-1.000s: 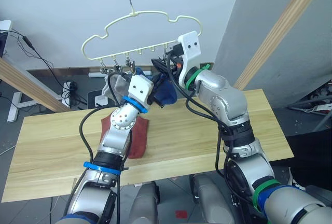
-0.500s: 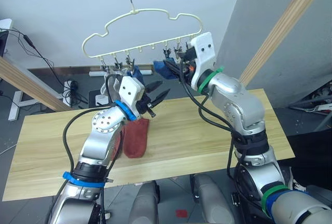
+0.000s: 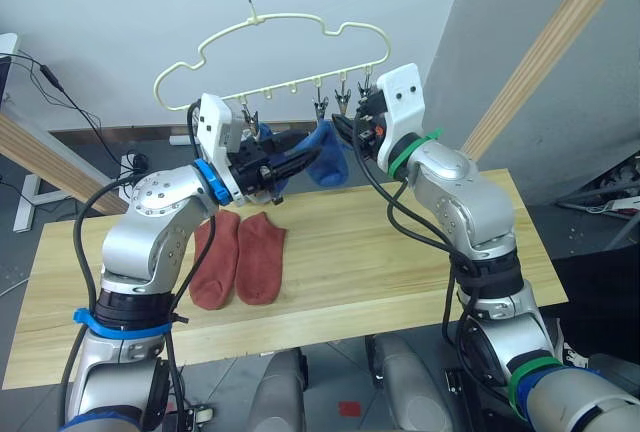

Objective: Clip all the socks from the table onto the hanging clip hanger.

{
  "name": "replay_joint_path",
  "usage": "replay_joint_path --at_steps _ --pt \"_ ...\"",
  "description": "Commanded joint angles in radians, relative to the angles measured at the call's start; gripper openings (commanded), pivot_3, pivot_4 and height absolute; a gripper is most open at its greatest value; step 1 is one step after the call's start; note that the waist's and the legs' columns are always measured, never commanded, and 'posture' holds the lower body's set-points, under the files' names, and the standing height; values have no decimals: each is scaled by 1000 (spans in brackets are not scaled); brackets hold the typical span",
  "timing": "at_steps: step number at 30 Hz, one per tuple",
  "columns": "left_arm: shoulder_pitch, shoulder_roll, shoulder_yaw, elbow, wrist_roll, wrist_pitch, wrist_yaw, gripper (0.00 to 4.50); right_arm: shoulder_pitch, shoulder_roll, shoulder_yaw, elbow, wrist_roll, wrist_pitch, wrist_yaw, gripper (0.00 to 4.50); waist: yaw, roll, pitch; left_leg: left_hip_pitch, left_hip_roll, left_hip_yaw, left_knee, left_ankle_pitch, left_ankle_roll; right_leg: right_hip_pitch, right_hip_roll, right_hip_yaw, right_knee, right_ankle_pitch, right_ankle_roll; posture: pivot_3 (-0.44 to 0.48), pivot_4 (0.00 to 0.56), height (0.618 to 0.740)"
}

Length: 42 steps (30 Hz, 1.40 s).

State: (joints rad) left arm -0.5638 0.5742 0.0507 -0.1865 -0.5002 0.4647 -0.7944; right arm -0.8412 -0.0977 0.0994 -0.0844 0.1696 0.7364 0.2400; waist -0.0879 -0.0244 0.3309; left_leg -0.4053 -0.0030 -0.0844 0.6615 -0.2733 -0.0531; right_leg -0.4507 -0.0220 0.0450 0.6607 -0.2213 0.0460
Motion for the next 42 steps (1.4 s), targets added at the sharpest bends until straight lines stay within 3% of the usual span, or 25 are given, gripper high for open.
replay_joint_path --at_steps 1,11,14,42 --pt "-19 22 30 -2 -5 -12 -18 1664 -21 -4 0 -1 -17 -47 1 2778 0 0 0 0 0 0 0 0 0 0 0 0 0 0 0 -72 354 740" --pt "-43 13 26 1 0 -6 5 1664 -49 -1 8 65 -38 -91 19 2778 1 0 2 -5 0 0 0 0 0 -5 0 0 0 0 0 -68 355 740" --pt "-45 12 26 1 1 -5 6 1701 -57 3 8 84 -44 -102 18 2226 1 0 2 -6 0 0 0 0 0 -6 0 0 0 0 0 -67 354 740" --pt "-60 2 32 16 5 -16 21 1701 -123 42 41 187 -76 -192 59 2226 3 0 2 -6 0 0 1 0 0 -6 -1 0 0 0 0 -55 346 740"
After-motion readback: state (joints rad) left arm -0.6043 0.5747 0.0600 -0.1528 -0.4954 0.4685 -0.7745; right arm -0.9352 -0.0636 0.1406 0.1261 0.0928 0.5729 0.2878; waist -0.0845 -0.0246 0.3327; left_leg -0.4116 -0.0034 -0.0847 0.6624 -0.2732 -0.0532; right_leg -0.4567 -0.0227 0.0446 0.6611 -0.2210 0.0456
